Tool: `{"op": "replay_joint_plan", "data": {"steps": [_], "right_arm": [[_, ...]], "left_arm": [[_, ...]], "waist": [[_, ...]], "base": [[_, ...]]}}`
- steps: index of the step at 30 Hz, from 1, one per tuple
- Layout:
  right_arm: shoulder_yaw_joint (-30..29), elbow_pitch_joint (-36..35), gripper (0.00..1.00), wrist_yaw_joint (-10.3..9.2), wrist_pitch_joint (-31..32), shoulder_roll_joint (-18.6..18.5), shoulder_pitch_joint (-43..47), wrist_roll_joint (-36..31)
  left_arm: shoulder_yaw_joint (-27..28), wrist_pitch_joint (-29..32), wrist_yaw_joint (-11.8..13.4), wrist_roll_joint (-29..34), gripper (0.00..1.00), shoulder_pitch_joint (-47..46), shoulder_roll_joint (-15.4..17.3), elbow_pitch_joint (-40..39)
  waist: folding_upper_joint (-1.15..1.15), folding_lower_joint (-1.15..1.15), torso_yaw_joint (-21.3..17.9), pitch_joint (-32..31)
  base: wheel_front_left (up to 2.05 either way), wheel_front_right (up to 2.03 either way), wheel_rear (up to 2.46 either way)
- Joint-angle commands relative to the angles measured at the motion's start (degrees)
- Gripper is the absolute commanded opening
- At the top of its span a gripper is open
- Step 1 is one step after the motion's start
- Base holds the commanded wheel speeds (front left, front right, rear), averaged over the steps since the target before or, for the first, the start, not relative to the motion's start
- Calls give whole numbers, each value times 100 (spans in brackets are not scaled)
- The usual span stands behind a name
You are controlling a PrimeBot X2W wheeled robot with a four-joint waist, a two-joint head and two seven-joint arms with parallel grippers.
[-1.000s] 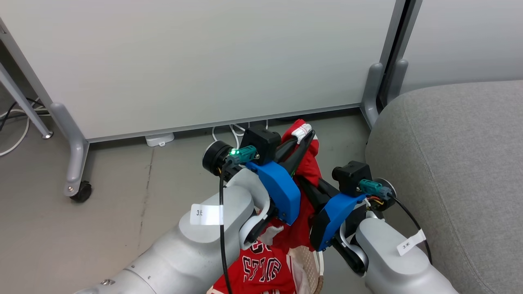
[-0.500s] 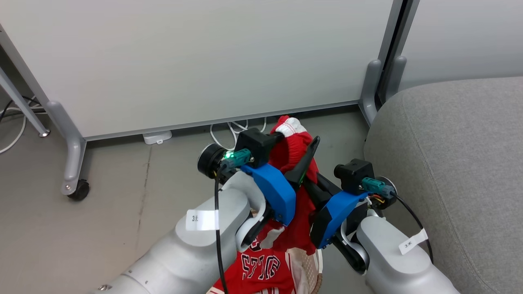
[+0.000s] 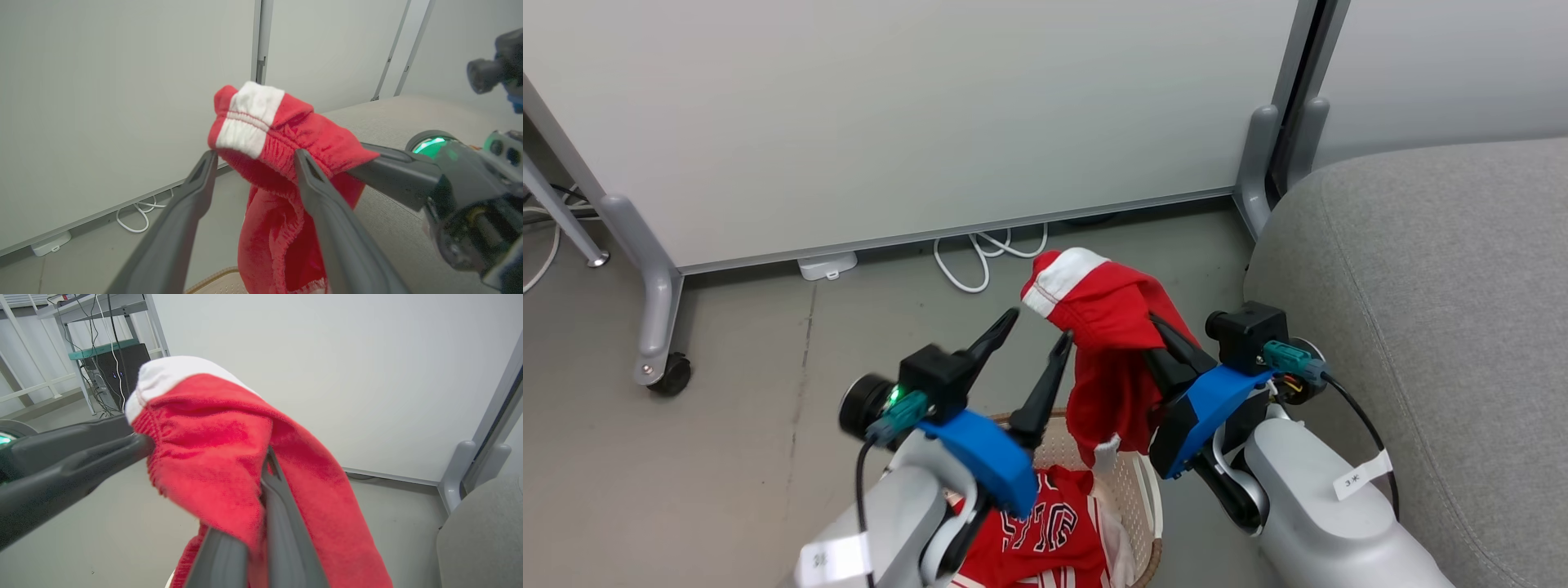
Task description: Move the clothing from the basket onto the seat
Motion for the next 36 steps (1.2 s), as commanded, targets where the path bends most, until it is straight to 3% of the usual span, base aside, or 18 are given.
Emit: {"op": "replay_joint_plan", "data": {"steps": [1,11,22,36], "right_arm": [[-45,-35,0,1,-24,-14,67,-34],[-227,-139,0,1,-23,-13,175,-62],[-347,-144,0,1,-23,-13,236,-168],[-450,-178,0,1,-22,-13,276,-175]], "left_arm": [[141,-27,-32,86,100,207,83,-73],[1501,-27,-250,936,100,1471,361,-918],[2737,-28,-561,1802,100,2402,100,-1384],[2961,-28,-705,2149,100,2536,-133,-1313]], "waist": [[0,0,-10,10],[0,0,-95,81],[0,0,-131,124],[0,0,-314,91]], "base": [[0,0,0],[0,0,0],[0,0,0],[0,0,0]]}}
